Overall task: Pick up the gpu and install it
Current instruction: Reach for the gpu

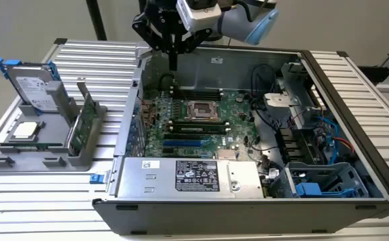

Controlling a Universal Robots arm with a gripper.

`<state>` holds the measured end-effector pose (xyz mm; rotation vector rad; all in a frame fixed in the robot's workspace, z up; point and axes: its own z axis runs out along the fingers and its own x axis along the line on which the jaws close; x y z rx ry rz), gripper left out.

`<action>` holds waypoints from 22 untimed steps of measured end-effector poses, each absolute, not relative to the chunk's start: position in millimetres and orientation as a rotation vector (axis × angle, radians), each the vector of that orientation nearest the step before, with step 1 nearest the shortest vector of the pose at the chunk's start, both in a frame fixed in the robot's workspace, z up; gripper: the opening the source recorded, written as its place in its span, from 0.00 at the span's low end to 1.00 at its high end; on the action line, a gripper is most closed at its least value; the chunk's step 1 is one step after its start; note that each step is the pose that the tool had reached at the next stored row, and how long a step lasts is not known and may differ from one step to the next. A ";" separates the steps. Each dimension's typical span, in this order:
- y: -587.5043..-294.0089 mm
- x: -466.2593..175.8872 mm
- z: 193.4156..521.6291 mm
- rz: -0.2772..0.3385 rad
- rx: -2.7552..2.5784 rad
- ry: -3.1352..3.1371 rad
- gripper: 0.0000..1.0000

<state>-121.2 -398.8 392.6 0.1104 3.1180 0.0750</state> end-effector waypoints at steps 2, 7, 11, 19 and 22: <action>-398.8 -121.2 392.6 0.075 0.110 3.118 0.00; -398.8 -121.2 392.6 0.075 0.110 3.118 0.00; -398.8 -121.2 392.6 0.074 0.110 3.118 0.00; -398.7 -121.8 392.7 0.070 0.110 3.118 0.00; -398.7 -122.9 392.6 0.070 0.110 3.118 0.00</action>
